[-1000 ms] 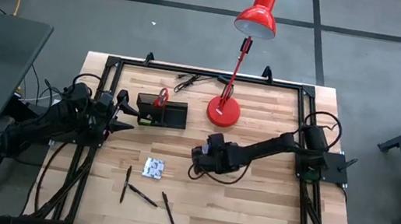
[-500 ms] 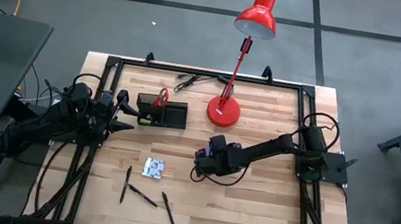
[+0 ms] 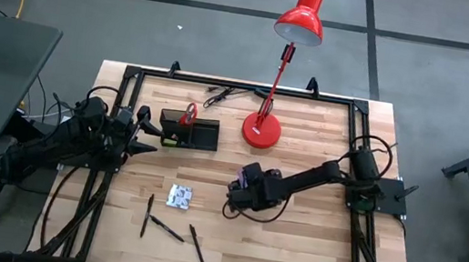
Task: Pick and place office supplies into organizer
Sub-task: Put the violet sticky notes into the black desk organizer
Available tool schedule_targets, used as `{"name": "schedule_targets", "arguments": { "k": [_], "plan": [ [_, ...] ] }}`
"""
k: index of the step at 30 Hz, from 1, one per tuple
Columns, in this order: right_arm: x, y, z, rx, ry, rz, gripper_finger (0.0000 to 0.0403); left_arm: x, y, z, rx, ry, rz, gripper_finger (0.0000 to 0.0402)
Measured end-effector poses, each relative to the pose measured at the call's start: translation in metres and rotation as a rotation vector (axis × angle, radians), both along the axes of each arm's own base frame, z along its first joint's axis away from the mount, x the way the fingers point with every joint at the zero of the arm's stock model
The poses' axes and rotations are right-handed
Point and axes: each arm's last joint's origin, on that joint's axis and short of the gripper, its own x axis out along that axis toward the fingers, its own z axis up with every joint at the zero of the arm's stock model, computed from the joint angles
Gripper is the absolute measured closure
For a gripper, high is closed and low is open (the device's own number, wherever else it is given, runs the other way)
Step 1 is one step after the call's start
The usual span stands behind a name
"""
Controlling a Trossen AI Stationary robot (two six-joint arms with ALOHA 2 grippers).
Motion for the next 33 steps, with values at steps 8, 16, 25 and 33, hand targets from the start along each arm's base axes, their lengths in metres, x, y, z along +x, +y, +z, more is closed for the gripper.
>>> {"name": "schedule_targets", "arguments": {
  "k": [8,16,25,33],
  "plan": [
    [0.002,0.000,-0.010,-0.021,0.017,0.002,0.0003,0.000,0.000,0.000,0.000,0.000,0.000,0.0163],
    [0.004,0.000,-0.014,-0.006,-0.019,-0.041,0.0003,0.000,0.000,0.000,0.000,0.000,0.000,0.0163],
    [0.004,0.000,-0.014,0.006,-0.040,-0.073,0.0004,0.000,0.000,0.000,0.001,0.000,0.000,0.0163],
    [0.004,-0.001,-0.019,-0.015,-0.056,-0.104,0.0004,0.000,0.000,0.000,0.000,0.000,0.000,0.0163]
  ]
}}
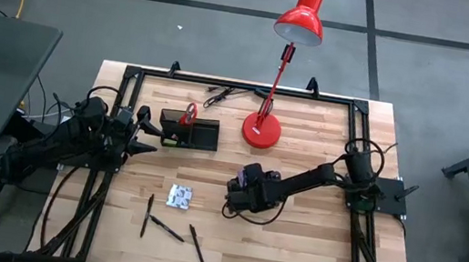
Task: Pick and place office supplies into organizer
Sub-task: Put the violet sticky notes into the black desk organizer
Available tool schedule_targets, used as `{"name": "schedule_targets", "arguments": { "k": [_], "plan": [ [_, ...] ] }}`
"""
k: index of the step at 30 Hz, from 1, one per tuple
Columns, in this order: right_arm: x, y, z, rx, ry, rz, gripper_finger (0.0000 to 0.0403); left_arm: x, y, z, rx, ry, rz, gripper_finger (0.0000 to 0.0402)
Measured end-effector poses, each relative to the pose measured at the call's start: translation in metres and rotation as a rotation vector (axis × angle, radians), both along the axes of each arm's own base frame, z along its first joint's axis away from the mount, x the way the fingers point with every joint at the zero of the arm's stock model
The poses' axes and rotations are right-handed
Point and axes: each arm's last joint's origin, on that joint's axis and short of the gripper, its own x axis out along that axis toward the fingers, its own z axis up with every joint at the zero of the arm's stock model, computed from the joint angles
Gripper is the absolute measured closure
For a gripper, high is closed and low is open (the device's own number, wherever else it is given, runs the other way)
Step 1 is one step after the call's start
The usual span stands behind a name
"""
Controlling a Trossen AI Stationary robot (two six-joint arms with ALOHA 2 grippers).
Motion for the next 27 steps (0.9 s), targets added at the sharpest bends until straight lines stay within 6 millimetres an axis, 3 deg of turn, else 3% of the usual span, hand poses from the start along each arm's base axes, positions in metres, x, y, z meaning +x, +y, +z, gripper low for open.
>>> {"name": "schedule_targets", "arguments": {
  "k": [6,27],
  "plan": [
    [0.000,0.000,-0.012,-0.049,0.025,0.010,0.0004,0.000,0.000,0.000,0.000,0.000,0.000,0.0163],
    [-0.001,0.015,-0.002,-0.129,0.084,0.067,0.0003,0.000,0.000,0.000,0.000,0.000,0.000,0.0163]
  ]
}}
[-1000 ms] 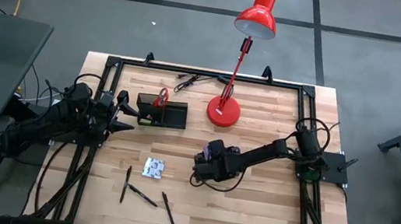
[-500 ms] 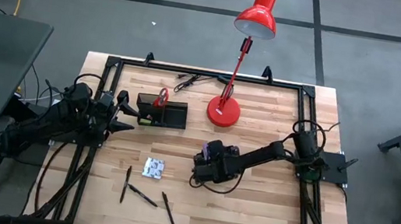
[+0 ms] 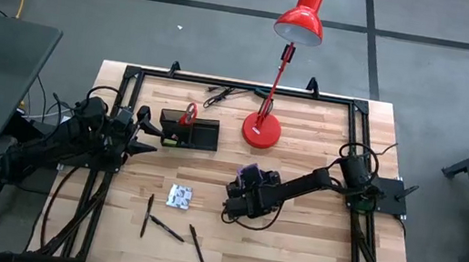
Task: Pick and place office supplies into organizer
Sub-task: Put the violet sticky notes into the black desk organizer
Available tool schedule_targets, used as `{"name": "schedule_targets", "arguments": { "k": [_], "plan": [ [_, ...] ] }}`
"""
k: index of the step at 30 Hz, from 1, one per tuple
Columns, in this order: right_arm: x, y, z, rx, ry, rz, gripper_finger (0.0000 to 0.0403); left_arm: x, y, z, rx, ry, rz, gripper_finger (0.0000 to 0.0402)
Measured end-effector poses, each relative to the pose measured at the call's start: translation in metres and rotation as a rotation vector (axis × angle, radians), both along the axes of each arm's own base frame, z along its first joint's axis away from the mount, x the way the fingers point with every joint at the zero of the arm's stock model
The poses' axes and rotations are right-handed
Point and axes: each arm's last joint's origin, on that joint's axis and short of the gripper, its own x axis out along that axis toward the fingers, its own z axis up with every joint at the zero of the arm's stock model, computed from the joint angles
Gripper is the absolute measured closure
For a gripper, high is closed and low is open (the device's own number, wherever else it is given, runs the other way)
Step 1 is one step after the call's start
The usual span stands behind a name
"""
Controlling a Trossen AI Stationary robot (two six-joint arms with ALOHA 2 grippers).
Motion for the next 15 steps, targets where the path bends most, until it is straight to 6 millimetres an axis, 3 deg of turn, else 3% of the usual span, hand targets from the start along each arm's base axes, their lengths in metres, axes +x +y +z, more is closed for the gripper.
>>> {"name": "schedule_targets", "arguments": {
  "k": [15],
  "plan": [
    [-0.0005,-0.0021,0.0009,0.061,-0.030,-0.069,0.0003,0.0000,0.0000,0.0000,0.000,0.000,0.000,0.0163]
  ]
}}
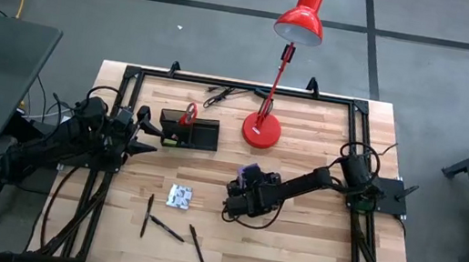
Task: Pick and place office supplies into organizer
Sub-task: Put the violet sticky notes into the black desk organizer
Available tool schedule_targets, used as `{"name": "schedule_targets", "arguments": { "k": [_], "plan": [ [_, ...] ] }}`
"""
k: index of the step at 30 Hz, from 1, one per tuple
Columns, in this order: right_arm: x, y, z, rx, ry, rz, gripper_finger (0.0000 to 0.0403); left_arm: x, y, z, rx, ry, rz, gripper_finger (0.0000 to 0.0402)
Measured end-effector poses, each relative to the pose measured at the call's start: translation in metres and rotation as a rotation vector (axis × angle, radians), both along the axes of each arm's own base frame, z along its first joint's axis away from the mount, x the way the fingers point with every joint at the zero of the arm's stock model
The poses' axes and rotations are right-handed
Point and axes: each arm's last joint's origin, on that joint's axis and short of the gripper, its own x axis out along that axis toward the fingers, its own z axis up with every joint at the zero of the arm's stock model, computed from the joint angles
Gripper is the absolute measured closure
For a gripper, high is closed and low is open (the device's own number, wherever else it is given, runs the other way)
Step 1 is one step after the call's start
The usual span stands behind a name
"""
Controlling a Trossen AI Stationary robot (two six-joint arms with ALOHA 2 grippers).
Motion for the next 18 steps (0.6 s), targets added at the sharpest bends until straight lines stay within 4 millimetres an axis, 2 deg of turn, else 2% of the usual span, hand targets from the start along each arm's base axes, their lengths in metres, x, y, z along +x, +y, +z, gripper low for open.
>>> {"name": "schedule_targets", "arguments": {
  "k": [18],
  "plan": [
    [0.0013,-0.0070,-0.0092,0.024,-0.109,-0.069,0.0013,0.0000,0.0000,0.0000,0.000,0.000,0.000,0.0163]
  ]
}}
